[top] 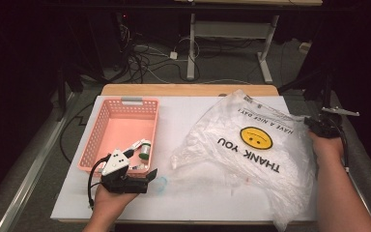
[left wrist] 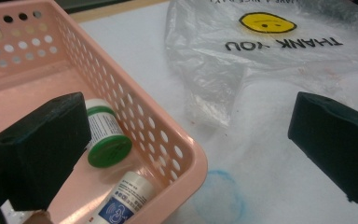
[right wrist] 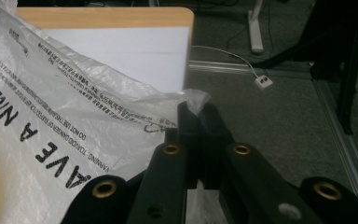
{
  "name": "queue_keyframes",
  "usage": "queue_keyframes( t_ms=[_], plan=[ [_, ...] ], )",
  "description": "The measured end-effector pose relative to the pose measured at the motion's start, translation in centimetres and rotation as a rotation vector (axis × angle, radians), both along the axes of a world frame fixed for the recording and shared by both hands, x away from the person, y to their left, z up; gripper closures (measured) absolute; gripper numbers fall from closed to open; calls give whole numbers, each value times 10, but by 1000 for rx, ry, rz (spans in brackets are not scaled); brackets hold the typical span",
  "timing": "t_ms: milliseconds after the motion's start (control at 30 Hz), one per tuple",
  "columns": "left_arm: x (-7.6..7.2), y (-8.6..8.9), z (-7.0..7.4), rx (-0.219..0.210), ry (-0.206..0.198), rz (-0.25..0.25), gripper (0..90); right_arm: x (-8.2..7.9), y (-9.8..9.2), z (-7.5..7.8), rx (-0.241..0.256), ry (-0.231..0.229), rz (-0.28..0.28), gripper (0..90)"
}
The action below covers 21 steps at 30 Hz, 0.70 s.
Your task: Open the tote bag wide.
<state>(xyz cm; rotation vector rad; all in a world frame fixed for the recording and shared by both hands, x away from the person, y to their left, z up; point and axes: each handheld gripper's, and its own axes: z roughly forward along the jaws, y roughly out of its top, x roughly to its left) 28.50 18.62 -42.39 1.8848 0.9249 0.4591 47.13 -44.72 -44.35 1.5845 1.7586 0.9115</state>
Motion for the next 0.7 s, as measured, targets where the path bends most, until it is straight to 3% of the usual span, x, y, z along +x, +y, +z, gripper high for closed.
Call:
queue_keyframes(
  t_ms=[67, 100, 200, 300, 333, 367, 400, 500, 700],
  plan=[
    [4, 0, 4, -7, 0, 1, 0, -7, -3, -2, -5, 1, 6, 848],
    [6, 0, 6, -21, 9, -5, 0, -10, -4, 0, -2, -11, 17, 763],
    [5, -2, 8, 1, 0, -5, 0, -24, -6, 14, -6, -35, 21, 600],
    [-1, -3, 5, -24, 5, 12, 0, -50, -1, 35, -35, -81, 66, 541],
    [-2, -3, 3, -21, 11, 14, 0, -50, -1, 35, -35, -81, 66, 541],
    [-2, -4, 1, -18, 17, 15, 0, -72, 4, 44, -36, -109, 98, 537],
    [-2, -4, -2, -26, 22, 5, 0, -84, 7, 46, -27, -114, 113, 537],
    [-6, -2, -3, -32, 13, 7, 0, -125, 20, 42, -11, -121, 167, 553],
    [-13, -7, -6, -13, -11, -28, 0, -201, 63, 14, 5, -49, 289, 576]
  ],
)
